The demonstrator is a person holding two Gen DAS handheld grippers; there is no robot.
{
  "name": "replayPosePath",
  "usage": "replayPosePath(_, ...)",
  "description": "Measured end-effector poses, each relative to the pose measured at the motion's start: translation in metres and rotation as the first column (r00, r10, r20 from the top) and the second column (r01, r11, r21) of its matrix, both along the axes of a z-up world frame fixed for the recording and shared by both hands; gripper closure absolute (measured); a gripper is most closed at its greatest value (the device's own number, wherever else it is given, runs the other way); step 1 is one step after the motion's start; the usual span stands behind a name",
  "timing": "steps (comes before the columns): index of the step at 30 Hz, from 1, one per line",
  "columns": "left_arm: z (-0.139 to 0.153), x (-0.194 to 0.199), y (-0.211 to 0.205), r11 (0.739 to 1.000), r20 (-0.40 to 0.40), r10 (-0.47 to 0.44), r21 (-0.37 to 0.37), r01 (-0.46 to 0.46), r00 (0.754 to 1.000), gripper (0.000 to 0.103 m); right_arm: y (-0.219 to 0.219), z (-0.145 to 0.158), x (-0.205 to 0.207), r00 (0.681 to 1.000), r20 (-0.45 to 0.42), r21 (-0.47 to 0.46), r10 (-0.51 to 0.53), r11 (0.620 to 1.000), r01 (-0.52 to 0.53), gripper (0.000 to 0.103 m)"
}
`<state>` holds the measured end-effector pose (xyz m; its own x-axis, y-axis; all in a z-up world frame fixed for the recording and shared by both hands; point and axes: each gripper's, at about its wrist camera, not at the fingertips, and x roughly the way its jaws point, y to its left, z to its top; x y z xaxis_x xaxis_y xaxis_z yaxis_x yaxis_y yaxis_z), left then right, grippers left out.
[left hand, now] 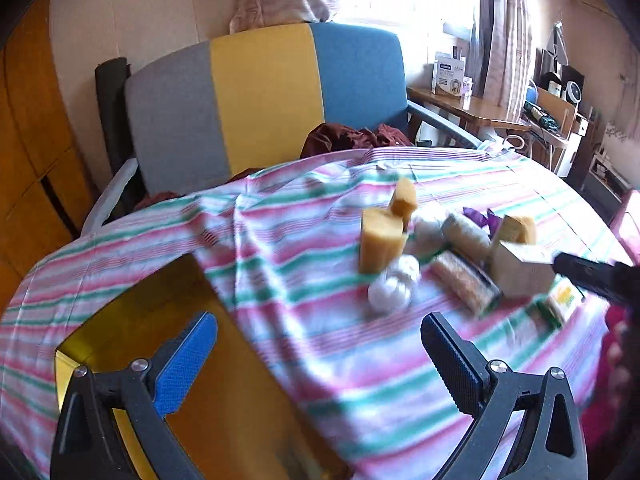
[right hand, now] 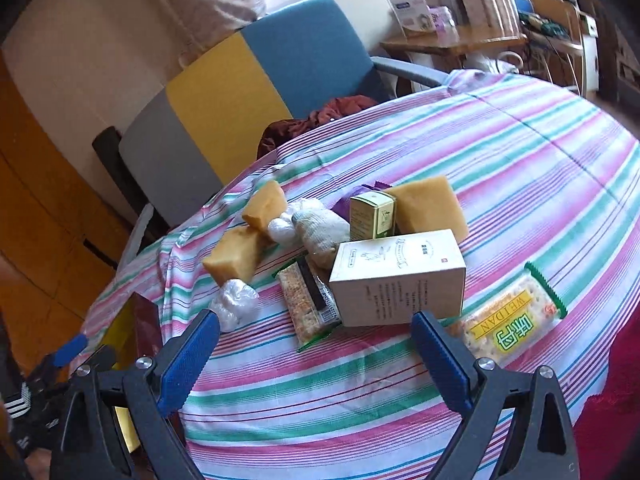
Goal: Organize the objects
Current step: 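Move both grippers from the gold tray toward the cluster of items, then grasp the yellow sponge with the left gripper and lift it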
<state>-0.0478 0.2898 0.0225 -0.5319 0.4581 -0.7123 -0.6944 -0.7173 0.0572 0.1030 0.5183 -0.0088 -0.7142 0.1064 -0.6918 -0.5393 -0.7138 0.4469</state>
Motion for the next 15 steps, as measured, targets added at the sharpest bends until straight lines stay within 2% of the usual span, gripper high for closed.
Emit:
replayPosePath(4, -0.011, -0.023, 0.04, 0.999, 0.137, -0.042, -0.003, 0.043, 0.99, 0.0, 0.002, 0.001, 0.001, 1.0, -0.019, -0.024, 0.004, 1.0, -0.004, 0.005)
replayPosePath(10, -0.028, -0.044, 0.088, 0.997, 0.205, -0.061, -0.043, 0.071, 0.977, 0.0, -0.001, 0.003, 0.0, 0.999, -0.033, -0.031, 0.036, 0.999, -0.037, 0.005)
replayPosePath(13, -0.037, -0.051, 0.112, 0.989, 0.127, -0.05, -0.13, 0.067, 0.991, 0.0, -0.001, 0.002, -0.001, 0.998, -0.037, -0.04, 0.048, 0.998, -0.049, 0.005)
replayPosePath(15, -0.044, -0.056, 0.124, 0.985, 0.112, -0.054, -0.158, 0.072, 0.992, 0.003, -0.001, 0.002, -0.001, 0.998, -0.041, -0.046, 0.053, 0.997, -0.055, 0.005)
